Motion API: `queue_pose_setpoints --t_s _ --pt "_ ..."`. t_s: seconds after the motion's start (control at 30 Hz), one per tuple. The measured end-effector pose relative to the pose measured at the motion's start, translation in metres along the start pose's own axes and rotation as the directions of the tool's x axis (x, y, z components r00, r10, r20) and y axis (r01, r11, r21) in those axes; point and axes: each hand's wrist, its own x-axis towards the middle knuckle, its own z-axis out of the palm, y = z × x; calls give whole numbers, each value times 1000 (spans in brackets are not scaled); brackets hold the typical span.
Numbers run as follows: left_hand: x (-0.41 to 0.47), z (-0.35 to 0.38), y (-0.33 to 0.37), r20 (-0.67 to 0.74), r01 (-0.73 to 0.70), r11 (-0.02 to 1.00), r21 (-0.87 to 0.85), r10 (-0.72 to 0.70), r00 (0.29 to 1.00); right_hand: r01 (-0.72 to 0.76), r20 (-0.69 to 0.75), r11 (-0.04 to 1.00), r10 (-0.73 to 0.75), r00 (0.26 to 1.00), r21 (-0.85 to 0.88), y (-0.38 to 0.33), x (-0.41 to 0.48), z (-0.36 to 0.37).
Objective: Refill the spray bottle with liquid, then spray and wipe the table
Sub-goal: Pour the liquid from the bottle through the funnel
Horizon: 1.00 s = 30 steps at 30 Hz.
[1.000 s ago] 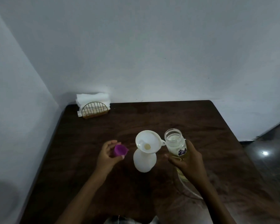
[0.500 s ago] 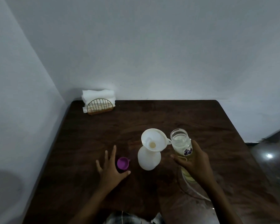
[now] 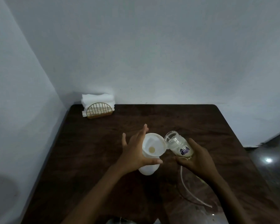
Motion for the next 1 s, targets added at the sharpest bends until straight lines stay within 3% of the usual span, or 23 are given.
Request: queue_pose_setpoints --t_s 0.2,0.57,1.0 --pt "5 2 -2 -12 60 998 26 -59 998 32 35 985 -26 999 -167 -2 8 -4" --pt "8 7 5 -44 76 992 -97 -80 996 163 21 925 -166 986 -342 6 18 -7" --pt "2 4 11 -9 81 986 -143 -83 997 188 20 893 -197 980 -409 2 23 -4"
